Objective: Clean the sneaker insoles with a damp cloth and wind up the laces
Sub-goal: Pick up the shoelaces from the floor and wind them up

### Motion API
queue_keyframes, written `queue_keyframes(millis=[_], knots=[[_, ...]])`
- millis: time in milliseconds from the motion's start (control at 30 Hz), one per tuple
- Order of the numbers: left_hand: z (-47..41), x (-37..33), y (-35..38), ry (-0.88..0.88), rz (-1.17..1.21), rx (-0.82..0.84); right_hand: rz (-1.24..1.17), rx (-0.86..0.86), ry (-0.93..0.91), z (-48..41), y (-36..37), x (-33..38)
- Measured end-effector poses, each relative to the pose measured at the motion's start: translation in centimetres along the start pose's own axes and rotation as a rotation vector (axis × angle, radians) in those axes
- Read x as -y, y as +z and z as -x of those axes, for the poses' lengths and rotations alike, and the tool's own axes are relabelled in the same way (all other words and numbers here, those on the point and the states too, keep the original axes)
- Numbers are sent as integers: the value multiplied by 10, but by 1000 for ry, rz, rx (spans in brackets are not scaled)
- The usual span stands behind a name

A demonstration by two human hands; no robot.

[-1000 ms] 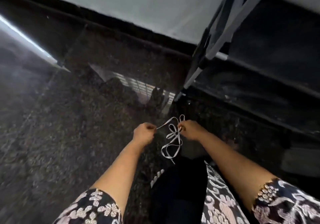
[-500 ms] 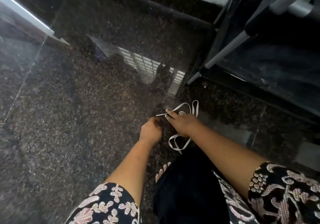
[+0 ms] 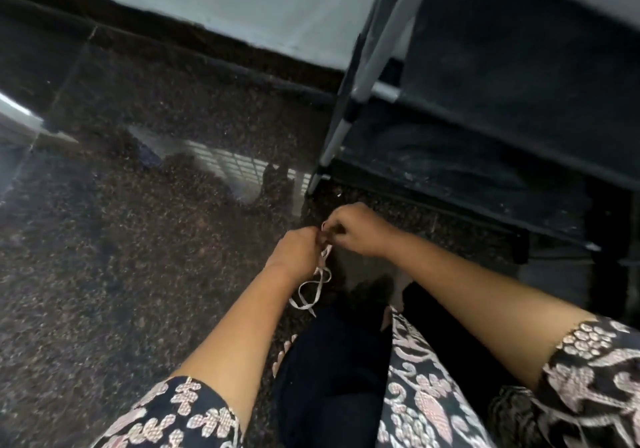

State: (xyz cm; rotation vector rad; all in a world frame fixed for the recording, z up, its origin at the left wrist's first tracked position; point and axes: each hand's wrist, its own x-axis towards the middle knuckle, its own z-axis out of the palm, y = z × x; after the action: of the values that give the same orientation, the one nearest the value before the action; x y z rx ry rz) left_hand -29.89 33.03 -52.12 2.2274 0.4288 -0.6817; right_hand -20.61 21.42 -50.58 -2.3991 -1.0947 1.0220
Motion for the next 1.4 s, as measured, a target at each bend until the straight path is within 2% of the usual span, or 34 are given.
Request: queue_keyframes(millis=[67, 200, 300, 400, 500, 633, 700, 767, 867, 967, 1067, 1133, 1233, 1300, 1400], knots=[[18, -32, -24, 37, 154, -12, -119, -86, 46, 27, -36, 7], [72, -95, -77, 62, 690, 49, -388, -336, 25, 93, -102, 45], [134, -141, -110, 206, 945, 155, -468, -506, -37, 156, -136, 83], [188, -184, -126, 369, 1196, 219, -546, -698, -122, 210, -149, 111], [230, -225, -128, 499, 1393, 214, -593, -897, -126, 253, -147, 129], [261, -267, -122, 540, 1540, 145, -604, -1000, -67, 292, -140, 147], [264, -282, -114, 541, 1552, 10, -605, -947, -46, 303, -138, 150], [260, -289, -102, 569, 1438, -158, -651, -858, -39, 316, -136, 149], [236, -284, -84, 601, 1038, -397, -828, -706, -103, 336, -144, 145], [213, -290, -66, 663, 591, -484, -893, -728, -153, 351, -169, 133], [211, -305, -55, 725, 544, -375, -885, -855, -116, 351, -193, 113], [214, -313, -56, 711, 643, -166, -885, -931, -80, 348, -201, 98], [224, -317, -59, 590, 962, 168, -848, -940, -52, 338, -199, 88], [226, -317, -63, 559, 1159, 241, -754, -922, 7, 328, -195, 84], [224, -316, -73, 563, 1377, 211, -671, -839, 68, 319, -191, 82]])
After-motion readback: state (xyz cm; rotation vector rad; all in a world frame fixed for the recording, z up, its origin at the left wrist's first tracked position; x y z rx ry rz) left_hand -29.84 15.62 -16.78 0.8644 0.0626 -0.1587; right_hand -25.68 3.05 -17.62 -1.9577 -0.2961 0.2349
